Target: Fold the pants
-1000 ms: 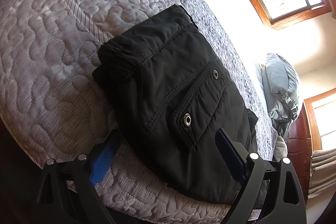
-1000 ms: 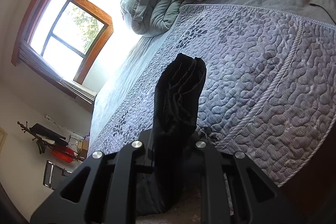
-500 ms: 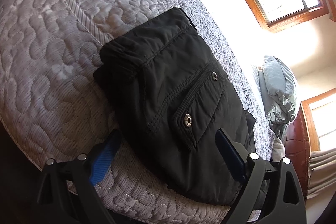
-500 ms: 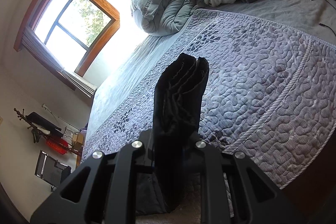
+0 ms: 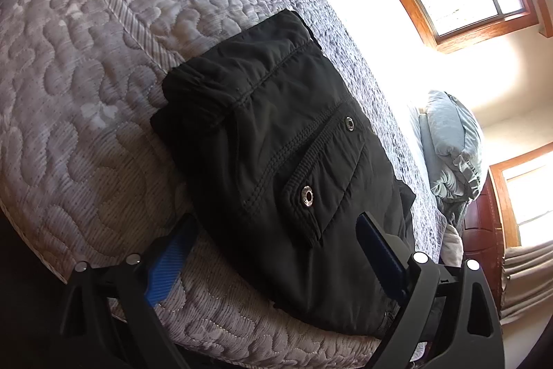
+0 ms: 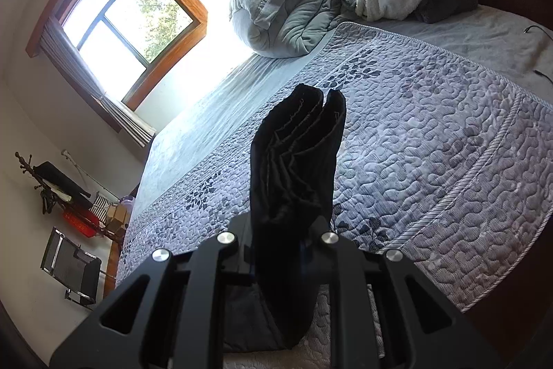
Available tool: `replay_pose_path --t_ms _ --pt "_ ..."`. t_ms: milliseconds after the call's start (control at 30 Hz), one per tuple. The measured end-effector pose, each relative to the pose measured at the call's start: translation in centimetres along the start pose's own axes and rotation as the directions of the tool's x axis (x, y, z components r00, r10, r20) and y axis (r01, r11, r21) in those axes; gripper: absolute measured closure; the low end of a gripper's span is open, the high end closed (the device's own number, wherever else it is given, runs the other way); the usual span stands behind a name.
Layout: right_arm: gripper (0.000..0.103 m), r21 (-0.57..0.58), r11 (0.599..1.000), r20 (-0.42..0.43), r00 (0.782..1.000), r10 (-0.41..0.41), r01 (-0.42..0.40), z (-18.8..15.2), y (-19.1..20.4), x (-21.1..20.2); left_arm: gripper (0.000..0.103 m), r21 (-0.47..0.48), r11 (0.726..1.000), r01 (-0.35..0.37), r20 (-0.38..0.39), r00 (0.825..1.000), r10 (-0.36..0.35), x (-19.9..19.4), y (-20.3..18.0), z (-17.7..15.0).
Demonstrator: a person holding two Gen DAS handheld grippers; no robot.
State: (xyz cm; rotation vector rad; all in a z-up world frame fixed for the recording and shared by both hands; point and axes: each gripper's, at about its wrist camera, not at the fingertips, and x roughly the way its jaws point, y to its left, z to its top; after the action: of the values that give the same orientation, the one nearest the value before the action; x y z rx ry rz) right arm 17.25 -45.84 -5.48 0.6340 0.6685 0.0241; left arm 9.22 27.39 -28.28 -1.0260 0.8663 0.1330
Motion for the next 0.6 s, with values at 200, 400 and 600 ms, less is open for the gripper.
replay_pose_path --t_ms 200,400,600 --pt "0.088 -0.062 0.997 0.01 0.999 -0.035 0.036 -0.2 2.3 -0.3 0.009 0.007 1.0 -0.007 -0.001 1.0 0.007 0.1 -0.3 -0.1" --pt "0.088 -0.142 0.988 0.024 0.998 -0.06 0.063 -0.5 5.0 -0.7 0.008 0.017 1.0 -0.02 -0.001 1.0 0.02 0.5 -0.8 -0.1" --pt "0.089 -0.203 0.977 0.027 0.998 -0.063 0.068 -0.9 7.7 -0.7 0.008 0.025 0.999 -0.027 -0.003 1.0 0.028 0.9 -1.2 -0.1"
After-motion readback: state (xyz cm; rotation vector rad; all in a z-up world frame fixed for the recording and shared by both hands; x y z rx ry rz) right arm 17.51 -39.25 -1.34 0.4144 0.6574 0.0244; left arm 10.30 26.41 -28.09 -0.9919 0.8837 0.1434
